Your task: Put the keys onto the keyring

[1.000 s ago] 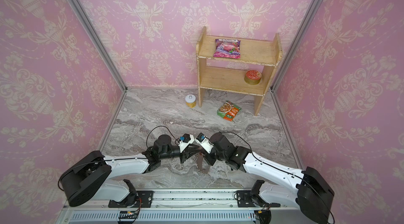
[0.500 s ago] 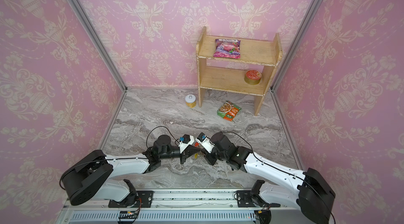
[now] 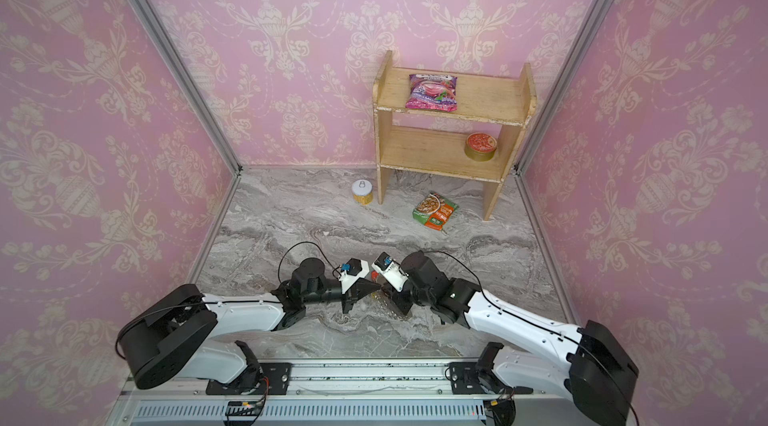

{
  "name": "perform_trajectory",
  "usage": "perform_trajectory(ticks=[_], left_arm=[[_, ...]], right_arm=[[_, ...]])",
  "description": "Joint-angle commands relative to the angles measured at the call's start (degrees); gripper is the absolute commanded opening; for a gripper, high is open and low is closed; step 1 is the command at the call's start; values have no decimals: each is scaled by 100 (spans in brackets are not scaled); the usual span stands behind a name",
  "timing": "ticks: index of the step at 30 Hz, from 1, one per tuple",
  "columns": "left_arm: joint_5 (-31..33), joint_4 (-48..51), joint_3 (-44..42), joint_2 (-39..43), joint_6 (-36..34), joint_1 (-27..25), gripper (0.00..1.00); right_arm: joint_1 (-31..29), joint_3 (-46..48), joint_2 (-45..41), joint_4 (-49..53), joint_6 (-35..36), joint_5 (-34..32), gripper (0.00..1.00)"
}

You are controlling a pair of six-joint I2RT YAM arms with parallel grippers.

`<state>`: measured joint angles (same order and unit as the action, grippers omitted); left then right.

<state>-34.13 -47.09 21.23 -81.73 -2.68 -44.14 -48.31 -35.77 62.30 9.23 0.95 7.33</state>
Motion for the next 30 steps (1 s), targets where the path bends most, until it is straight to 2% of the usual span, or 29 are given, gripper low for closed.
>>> perform_trajectory(ticks=[1,4,11,30], left_arm=[[76,-290,-67,50,-267,-18,0],[58,-408,-67,25,-294,-18,0],[64,-524,23,25,-337,-16,0],[120,-792,64,-18,-297,-15,0]], right_arm=[[84,40,-231,32,-82,40,23],[174,87,-324,69,-79,83,26],[233,136,-120,14,-61,485,23],[235,261,150,-238,101,348,15]])
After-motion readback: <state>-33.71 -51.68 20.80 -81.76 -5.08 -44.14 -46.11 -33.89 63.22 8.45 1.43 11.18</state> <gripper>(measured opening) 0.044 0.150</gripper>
